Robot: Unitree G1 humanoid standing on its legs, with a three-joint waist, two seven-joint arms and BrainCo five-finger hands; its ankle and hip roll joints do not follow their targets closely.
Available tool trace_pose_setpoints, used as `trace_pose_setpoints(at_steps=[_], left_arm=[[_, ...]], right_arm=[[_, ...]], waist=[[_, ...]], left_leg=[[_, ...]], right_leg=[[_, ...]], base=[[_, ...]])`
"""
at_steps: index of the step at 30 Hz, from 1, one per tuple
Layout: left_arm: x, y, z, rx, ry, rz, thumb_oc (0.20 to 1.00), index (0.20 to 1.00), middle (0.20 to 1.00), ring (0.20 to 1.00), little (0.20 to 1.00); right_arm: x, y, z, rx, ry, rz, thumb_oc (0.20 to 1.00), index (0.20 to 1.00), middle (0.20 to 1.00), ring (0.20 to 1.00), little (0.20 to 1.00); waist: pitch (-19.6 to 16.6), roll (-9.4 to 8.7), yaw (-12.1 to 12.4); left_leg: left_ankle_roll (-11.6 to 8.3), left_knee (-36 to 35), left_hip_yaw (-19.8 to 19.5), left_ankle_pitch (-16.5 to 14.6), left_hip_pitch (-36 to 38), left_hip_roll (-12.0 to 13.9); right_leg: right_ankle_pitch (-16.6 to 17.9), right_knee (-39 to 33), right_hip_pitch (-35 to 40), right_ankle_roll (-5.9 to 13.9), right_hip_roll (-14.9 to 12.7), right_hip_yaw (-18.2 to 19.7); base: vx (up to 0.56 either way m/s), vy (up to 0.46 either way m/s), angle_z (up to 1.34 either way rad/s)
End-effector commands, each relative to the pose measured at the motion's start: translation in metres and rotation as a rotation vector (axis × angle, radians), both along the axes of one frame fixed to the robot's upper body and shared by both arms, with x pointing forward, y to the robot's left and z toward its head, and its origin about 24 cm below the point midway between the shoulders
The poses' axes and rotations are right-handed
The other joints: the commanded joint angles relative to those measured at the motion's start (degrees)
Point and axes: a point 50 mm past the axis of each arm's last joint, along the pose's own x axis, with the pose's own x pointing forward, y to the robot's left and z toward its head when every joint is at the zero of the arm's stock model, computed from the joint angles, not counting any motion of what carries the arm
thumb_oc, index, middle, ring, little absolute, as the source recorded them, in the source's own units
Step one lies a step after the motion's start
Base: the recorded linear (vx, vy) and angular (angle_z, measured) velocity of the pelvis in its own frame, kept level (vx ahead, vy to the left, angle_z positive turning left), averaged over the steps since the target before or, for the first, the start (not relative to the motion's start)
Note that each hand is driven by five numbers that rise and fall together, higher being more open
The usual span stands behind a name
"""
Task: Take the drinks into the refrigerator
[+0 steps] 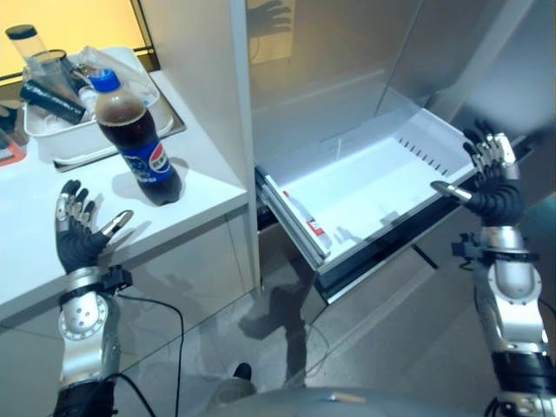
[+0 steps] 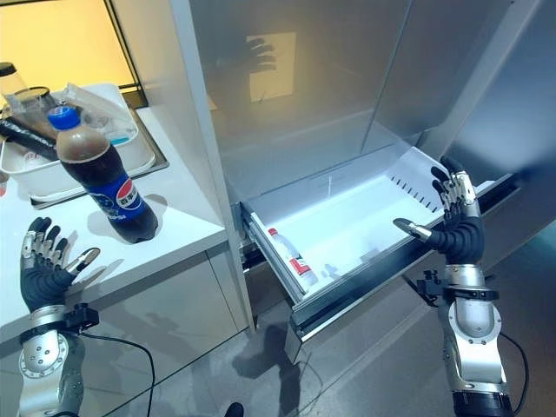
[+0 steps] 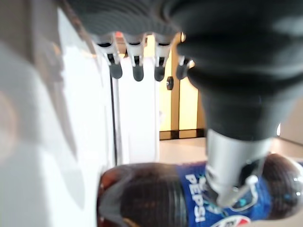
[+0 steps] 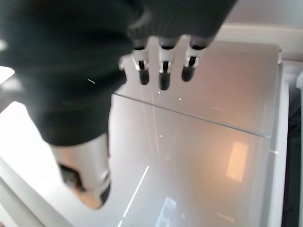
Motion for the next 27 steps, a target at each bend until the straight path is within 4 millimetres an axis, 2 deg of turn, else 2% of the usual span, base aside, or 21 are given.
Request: trace_pose_setpoints(at_steps=[1, 13, 27], left_arm=[[0.007, 0.022, 0.031, 0.086, -0.091, 0.076, 1.0, 1.0, 1.0, 1.0, 1.0], [0.011, 0.044, 0.041, 0.19, -0.025, 0.159, 1.0, 1.0, 1.0, 1.0, 1.0], [0.021, 0.055, 0.047, 0.213, 0.018, 0.148, 1.0, 1.0, 1.0, 1.0, 1.0]], right_arm=[[0.005, 0.005, 0.035, -0.04, -0.128, 0.065, 1.0, 1.0, 1.0, 1.0, 1.0], [0.006, 0.01, 0.039, -0.049, -0.123, 0.128, 1.0, 1.0, 1.0, 1.0, 1.0], [0.006, 0.014, 0.041, -0.048, -0.127, 0.168, 1.0, 1.0, 1.0, 1.0, 1.0]], waist=[[-0.6, -0.21, -1.3], [-1.4, -0.07, -2.2], [-1.8, -0.04, -3.2]], left_leg=[[4.39, -0.9, -2.5, -2.7, 1.4, -2.3], [4.27, -2.0, -1.4, -2.7, 3.0, -2.1], [4.3, -2.7, -0.8, -2.6, 3.8, -2.1]], right_leg=[[-6.2, 7.2, 0.0, -1.44, 1.5, -1.6], [-5.4, 5.3, 1.4, -1.33, 1.9, 0.0], [-4.5, 3.9, 2.0, -1.23, 2.1, 1.2]], base=[[0.01, 0.02, -0.14], [0.0, 0.013, -0.11], [0.0, 0.003, -0.01]])
